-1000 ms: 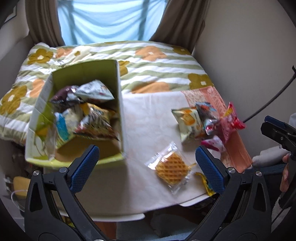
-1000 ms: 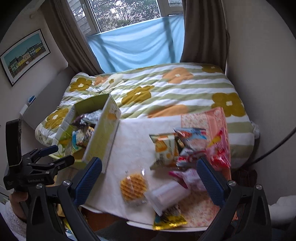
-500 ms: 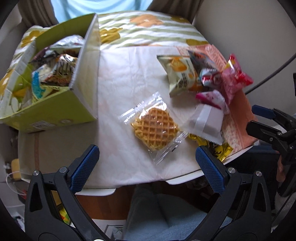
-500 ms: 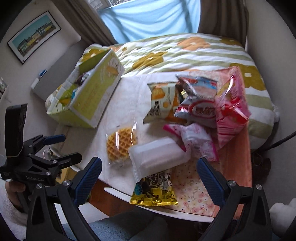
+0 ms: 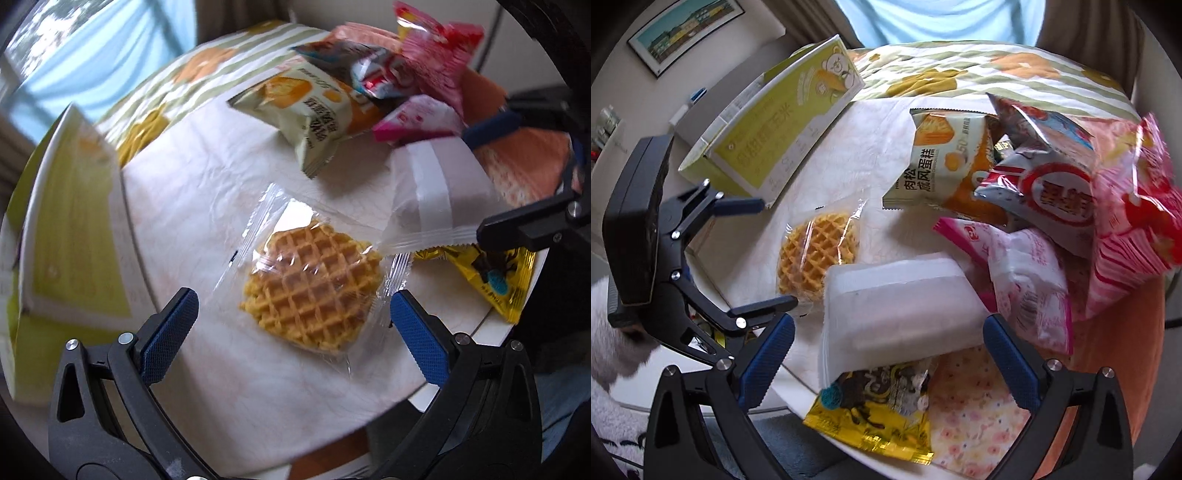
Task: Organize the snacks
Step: 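Move both tools back to the snack pile, left tool toward the packaged waffle, then grasp the packaged waffle with the left tool while the right tool grasps the white packet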
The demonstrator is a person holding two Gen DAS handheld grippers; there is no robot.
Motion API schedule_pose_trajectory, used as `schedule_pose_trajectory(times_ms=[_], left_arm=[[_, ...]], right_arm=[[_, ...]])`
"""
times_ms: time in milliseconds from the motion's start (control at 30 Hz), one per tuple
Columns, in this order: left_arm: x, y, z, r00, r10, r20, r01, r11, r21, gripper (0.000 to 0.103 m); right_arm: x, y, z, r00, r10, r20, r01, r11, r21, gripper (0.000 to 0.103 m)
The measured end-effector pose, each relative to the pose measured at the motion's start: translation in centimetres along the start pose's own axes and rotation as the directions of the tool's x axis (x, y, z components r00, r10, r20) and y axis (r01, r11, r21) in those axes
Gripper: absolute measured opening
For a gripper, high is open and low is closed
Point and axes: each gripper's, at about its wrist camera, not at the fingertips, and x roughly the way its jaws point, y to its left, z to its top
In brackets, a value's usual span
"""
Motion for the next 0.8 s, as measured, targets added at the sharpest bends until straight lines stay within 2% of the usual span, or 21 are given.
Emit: schedule_pose_trajectory(times_ms=[133, 267, 400, 567, 700, 767, 800], left_arm=[[1.3, -0.4, 0.4, 0.999, -0.049, -0.007, 0.049, 0.995, 0.087, 0.103], [2.7, -0.1, 0.8, 0.997, -0.067, -0.027, 0.07, 0.992, 0.101, 0.103], [3.1, 1.0, 1.4, 0.997, -0.074, -0.024, 0.075, 0.995, 0.059, 0.103], [4.7, 2.3, 2.0, 0.998, -0.033, -0.06, 0.034, 0.999, 0.011, 0.103], [5.8, 3.7, 1.9, 0.994, -0.069, -0.083, 0.064, 0.996, -0.063, 0.103], [6.3, 4.8, 1.5, 0.989, -0.128, -0.078, 0.116, 0.984, -0.137, 0.103], [6.4, 5.0, 1.5, 0.99, -0.124, -0.071, 0.113, 0.983, -0.142, 0.103]], right_arm=[[0.6, -0.5, 0.3, 1.0, -0.003, -0.01, 0.003, 1.0, -0.013, 0.102], [1.0, -0.8, 0.6, 1.0, -0.014, -0.009, 0.013, 1.0, -0.016, 0.102], [1.3, -0.7, 0.8, 1.0, -0.028, 0.001, 0.028, 0.999, -0.027, 0.102], [1.4, -0.9, 0.9, 0.999, -0.032, 0.003, 0.032, 0.999, 0.007, 0.102], [1.2, -1.4, 0.8, 0.999, -0.032, 0.018, 0.03, 0.995, 0.098, 0.102], [1.3, -1.4, 0.9, 0.999, -0.041, 0.025, 0.038, 0.991, 0.127, 0.102], [1.4, -1.4, 1.0, 0.998, -0.05, 0.024, 0.046, 0.989, 0.142, 0.102]])
